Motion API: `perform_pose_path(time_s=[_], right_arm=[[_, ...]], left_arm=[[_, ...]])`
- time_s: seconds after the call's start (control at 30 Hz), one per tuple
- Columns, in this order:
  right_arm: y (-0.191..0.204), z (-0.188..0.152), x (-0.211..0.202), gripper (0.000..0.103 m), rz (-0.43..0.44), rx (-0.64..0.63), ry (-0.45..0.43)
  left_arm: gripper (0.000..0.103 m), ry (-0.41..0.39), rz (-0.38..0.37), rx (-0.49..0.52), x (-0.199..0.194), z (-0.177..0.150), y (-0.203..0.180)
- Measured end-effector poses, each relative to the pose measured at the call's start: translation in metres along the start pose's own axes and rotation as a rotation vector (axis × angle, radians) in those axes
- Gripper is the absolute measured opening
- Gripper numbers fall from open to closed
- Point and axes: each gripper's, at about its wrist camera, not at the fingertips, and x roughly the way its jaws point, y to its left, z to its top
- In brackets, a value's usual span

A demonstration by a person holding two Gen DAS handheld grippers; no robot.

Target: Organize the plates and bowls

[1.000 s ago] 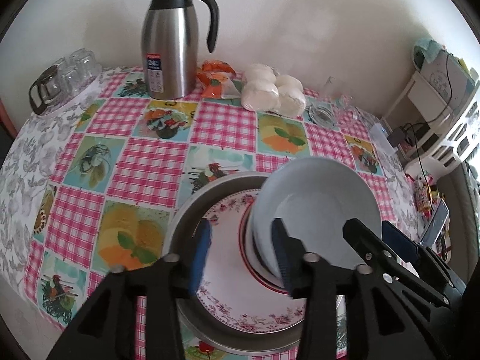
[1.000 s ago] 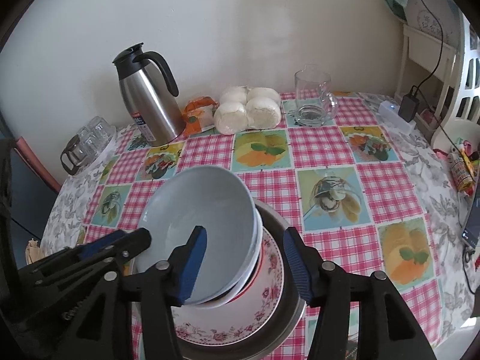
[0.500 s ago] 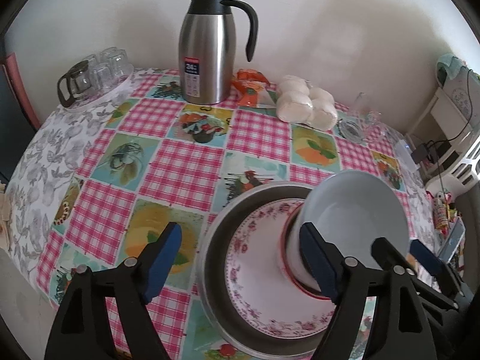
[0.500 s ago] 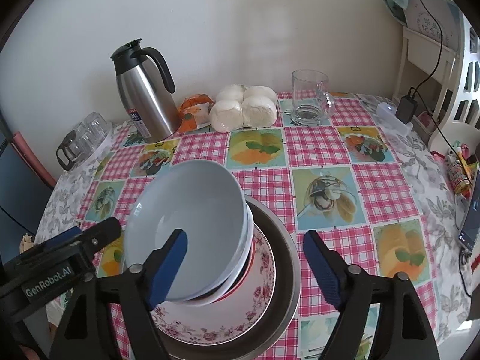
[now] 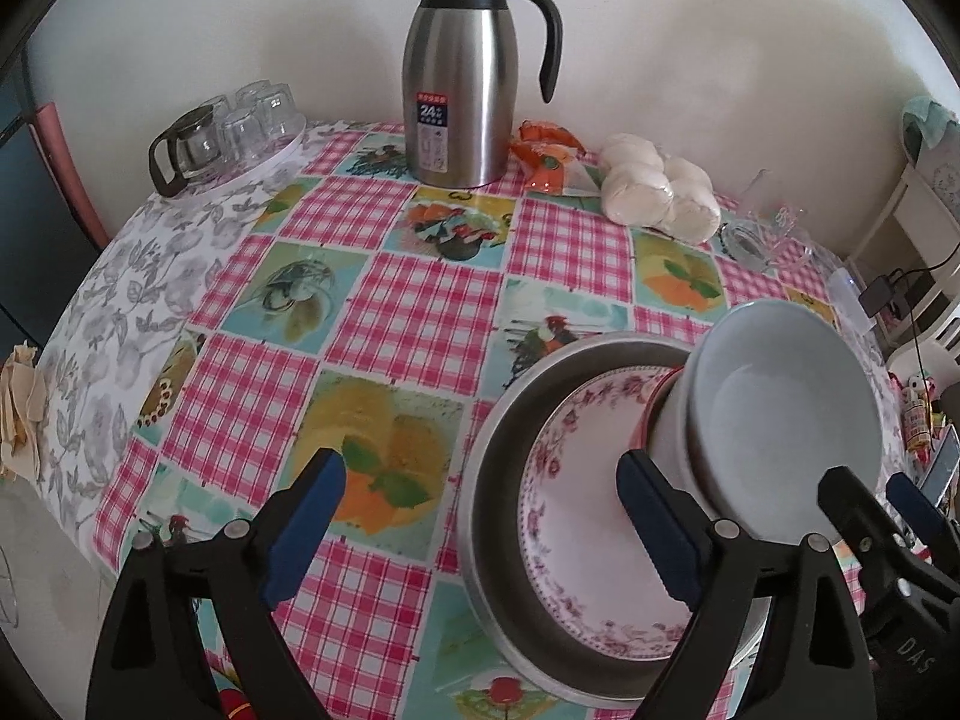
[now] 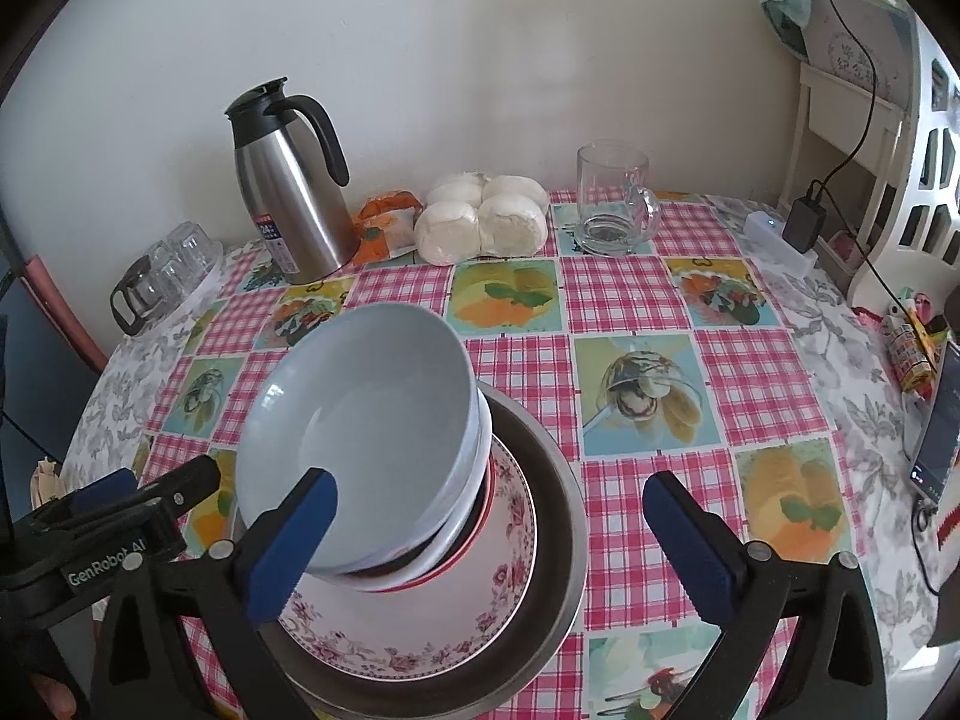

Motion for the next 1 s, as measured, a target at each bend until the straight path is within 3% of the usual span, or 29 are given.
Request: perform_pose_path(time_s=[0.43,0.63,1.0], right_arm=[[0.002,-0.019,-0.021,0.103,0.004,-0.024,-0.033],[0.003,-0.03,-0.019,0.103,-0.01,-0.042,-0.006],[-0.003,-0.051,-0.013,0.103,-0.046,-0.038,0.045]], left_arm=[[0.092,0.028,-0.012,-0.006,-0.005,-0.023,0.006],[0.092,0.018,0.002,-0.019,-0.012,-0.03,0.009],[0.092,0.012,0.103,0.044,-0.016,-0.049,0.009]])
